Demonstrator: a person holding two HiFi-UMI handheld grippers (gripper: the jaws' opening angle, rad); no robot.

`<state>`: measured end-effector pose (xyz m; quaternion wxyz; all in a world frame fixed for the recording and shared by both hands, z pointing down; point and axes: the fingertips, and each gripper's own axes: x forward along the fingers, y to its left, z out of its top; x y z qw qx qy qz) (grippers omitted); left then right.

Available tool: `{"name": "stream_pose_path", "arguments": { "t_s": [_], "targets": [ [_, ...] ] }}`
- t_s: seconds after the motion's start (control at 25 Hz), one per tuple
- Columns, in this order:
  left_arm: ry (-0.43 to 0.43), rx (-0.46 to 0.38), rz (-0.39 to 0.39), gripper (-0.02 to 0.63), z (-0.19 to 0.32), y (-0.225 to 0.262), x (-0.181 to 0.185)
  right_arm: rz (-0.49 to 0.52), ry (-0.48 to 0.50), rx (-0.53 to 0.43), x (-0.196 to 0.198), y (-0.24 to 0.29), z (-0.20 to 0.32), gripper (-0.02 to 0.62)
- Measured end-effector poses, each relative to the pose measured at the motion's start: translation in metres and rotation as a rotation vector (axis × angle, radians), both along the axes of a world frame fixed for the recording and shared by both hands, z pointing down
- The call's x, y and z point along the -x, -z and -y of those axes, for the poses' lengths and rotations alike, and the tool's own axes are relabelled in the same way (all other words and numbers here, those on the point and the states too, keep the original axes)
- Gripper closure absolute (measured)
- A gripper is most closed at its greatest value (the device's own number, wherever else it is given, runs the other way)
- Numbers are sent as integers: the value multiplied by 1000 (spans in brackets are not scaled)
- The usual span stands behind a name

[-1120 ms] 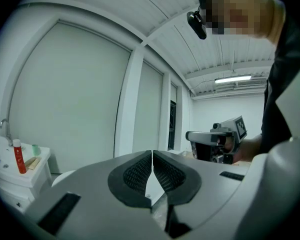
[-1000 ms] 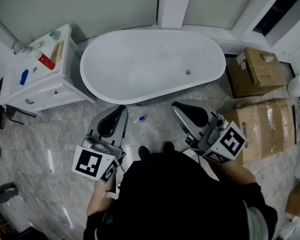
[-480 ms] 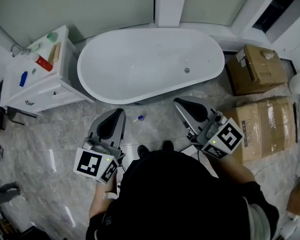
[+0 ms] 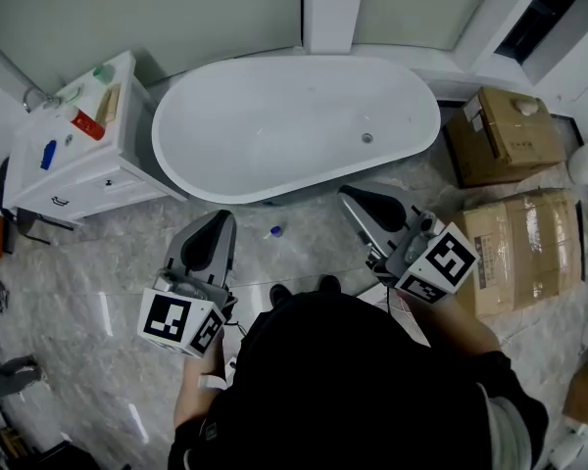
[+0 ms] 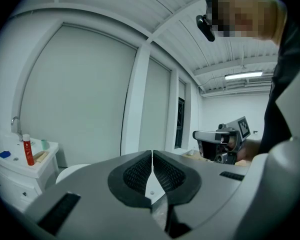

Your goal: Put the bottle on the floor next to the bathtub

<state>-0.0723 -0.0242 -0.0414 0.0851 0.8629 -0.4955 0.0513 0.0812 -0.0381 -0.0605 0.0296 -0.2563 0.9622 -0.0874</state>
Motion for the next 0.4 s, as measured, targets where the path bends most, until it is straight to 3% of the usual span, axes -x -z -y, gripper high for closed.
{"name": "stream_pose_path", "arguments": {
  "t_s": [0.4],
  "targets": [
    [6,23,-22,584,-6,-9,-5,14,14,24,-3,-8,-6,568]
  ]
}}
